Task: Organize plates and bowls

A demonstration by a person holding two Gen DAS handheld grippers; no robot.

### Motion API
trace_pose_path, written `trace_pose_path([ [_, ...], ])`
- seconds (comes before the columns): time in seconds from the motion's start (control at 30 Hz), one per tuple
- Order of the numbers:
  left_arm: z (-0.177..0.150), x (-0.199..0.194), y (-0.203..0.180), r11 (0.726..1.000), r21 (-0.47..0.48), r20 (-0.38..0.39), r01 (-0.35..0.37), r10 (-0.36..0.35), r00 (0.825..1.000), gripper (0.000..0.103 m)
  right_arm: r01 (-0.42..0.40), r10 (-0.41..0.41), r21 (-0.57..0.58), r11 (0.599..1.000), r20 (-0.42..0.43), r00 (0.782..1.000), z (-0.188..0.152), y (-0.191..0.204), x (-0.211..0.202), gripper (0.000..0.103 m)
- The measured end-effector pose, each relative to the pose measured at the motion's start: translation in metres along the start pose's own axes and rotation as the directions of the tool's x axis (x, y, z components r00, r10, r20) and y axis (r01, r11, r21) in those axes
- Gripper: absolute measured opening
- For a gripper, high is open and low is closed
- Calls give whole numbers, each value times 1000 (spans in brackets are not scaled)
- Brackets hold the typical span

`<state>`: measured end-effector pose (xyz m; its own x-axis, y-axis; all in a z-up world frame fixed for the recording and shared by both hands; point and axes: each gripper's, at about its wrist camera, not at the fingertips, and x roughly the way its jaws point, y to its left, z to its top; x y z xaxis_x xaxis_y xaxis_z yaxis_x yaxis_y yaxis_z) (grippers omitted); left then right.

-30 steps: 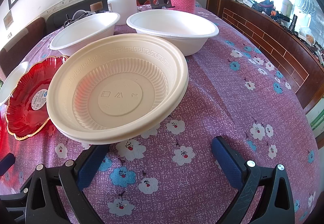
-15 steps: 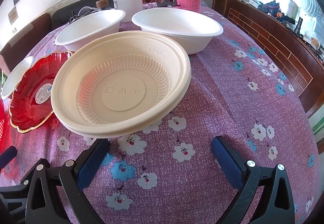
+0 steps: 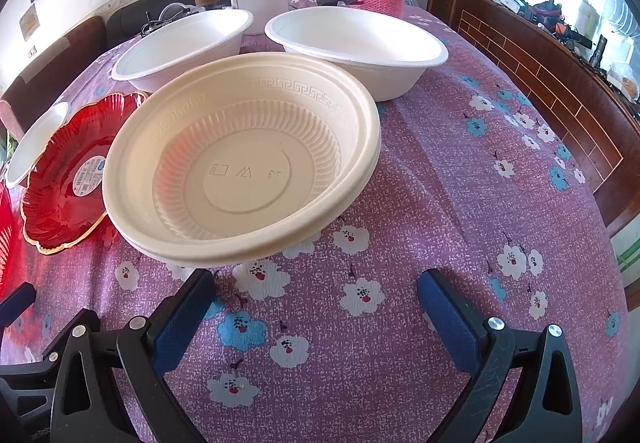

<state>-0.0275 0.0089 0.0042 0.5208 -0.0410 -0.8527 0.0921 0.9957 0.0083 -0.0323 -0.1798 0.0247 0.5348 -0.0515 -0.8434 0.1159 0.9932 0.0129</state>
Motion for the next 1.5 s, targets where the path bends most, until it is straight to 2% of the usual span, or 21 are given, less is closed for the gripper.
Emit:
trace_pose_path([
  [0.23, -7, -4, -5, 1000, -6, 21, -27, 27, 999, 103, 4, -4, -2, 1000, 4, 1000, 0, 2, 1, 102],
  [0.4, -9, -8, 1, 999, 18, -24, 38, -37, 999, 103, 24, -24, 9, 1000, -4, 1000, 3, 5, 4, 102],
  [0.47, -14, -17, 10, 995, -31, -20, 99, -100, 995, 103, 22, -22, 8, 1000, -4, 1000, 4, 5, 4, 102],
  [0.53, -19, -34, 19, 987, -65, 21, 147, -146, 989, 103, 16, -16, 5, 1000, -6, 1000, 4, 4, 4, 102],
  [0.6, -22, -57, 25, 989, -65, 98, 129, -122, 988, 103, 10, -10, -1, 1000, -10, 1000, 3, 4, 3, 102],
  [0.67, -27, -89, 34, 993, -68, 215, 94, -77, 974, 103, 12, -12, -12, 1000, -1, 1000, -4, 3, -6, 93],
  [0.7, -30, -109, 39, 995, -80, 293, 54, -28, 956, 103, 11, -10, -21, 1000, 26, 1000, -8, 3, -15, 89],
  [0.77, -33, -145, 48, 994, -108, 425, -12, 57, 903, 103, 5, -1, -41, 999, 91, 996, -18, 4, -37, 89],
  [0.8, -36, -167, 56, 990, -136, 495, -38, 102, 863, 103, 1, 5, -43, 999, 126, 992, -21, 4, -49, 89],
  [0.87, -37, -188, 67, 983, -178, 556, -41, 135, 820, 103, -35, 43, -47, 998, 202, 978, -27, 3, -75, 90],
  [0.9, -37, -196, 75, 981, -193, 577, -15, 126, 807, 103, -69, 78, -48, 996, 226, 971, -26, 4, -84, 90],
  [0.97, -31, -199, 88, 978, -205, 563, 35, 89, 821, 103, -207, 210, -34, 978, 214, 954, -17, 3, -90, 91],
  [1.0, -27, -195, 93, 975, -215, 537, 51, 75, 840, 103, -302, 299, -11, 953, 177, 938, -11, 3, -87, 91],
  [1.07, -26, -190, 99, 972, -228, 517, 50, 77, 853, 103, -501, 493, 62, 863, 111, 863, 2, 4, -73, 91],
  [1.1, -26, -186, 100, 972, -233, 509, 40, 87, 856, 103, -587, 580, 104, 803, 90, 810, 7, 7, -65, 91],
  [1.17, -31, -183, 99, 973, -226, 497, 37, 83, 864, 103, -723, 733, 202, 661, 30, 679, 16, 19, -38, 91],
  [1.2, -30, -180, 99, 976, -217, 485, 36, 75, 871, 103, -745, 764, 242, 622, 20, 645, 19, 23, -27, 91],
  [1.23, -36, -179, 96, 977, -209, 481, 33, 73, 874, 103, -746, 772, 269, 609, 14, 636, 23, 27, -15, 91],
  [1.3, -36, -177, 96, 981, -193, 475, 26, 70, 877, 103, -728, 758, 288, 622, 11, 652, 28, 30, -3, 91],
  [1.4, -38, -175, 96, 984, -178, 474, 22, 66, 878, 103, -632, 651, 282, 722, 34, 758, 30, 24, -4, 91],
  [1.5, -36, -166, 99, 981, -186, 458, 52, 39, 888, 103, -597, 615, 272, 755, 23, 788, 29, 16, -5, 91],
])
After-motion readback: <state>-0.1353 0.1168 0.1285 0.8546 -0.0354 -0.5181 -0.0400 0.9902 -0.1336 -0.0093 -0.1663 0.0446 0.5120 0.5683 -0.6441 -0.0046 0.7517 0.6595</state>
